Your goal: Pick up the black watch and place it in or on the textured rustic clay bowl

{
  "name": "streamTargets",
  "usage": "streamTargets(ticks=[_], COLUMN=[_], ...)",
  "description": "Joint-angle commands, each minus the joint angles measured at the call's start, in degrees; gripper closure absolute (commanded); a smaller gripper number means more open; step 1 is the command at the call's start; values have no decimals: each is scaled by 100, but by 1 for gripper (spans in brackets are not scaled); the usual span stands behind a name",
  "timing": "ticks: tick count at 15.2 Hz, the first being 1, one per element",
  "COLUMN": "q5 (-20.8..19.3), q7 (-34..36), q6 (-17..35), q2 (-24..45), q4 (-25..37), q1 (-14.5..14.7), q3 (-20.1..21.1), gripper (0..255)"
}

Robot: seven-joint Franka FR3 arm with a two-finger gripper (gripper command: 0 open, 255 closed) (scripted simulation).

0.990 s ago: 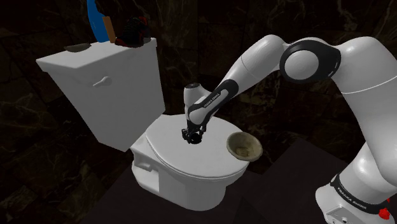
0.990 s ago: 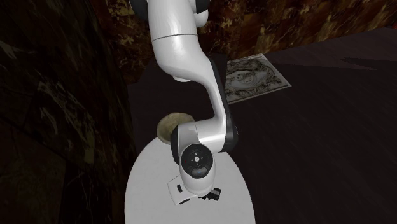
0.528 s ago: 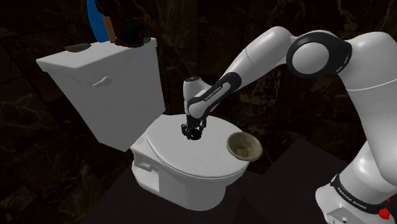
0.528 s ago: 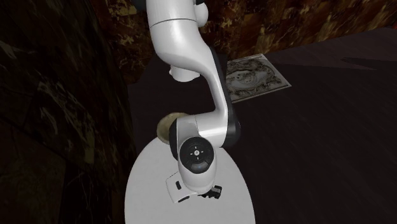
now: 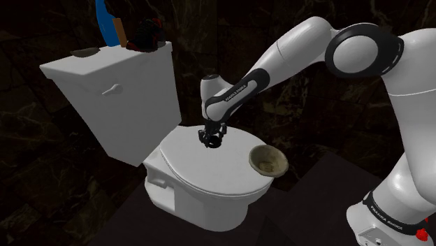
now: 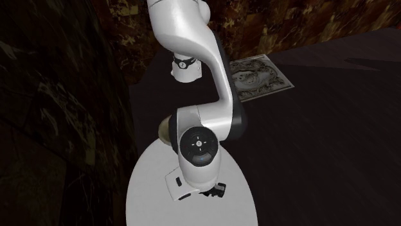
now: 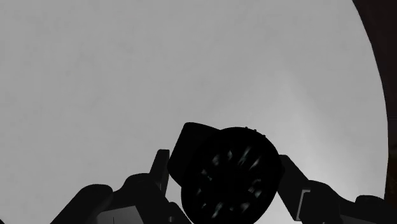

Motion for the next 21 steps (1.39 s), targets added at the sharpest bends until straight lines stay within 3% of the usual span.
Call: streamTargets(ticks=[1,18,21], q5=[19,170,266], q7=[-14,-84,-233], q6=[-94,-974,-601], q2=[-117,-896,-1505], q4=[-25,83,-894], q1=[-17,-93,-274], q3=[16,123,144], gripper=[255,255,255])
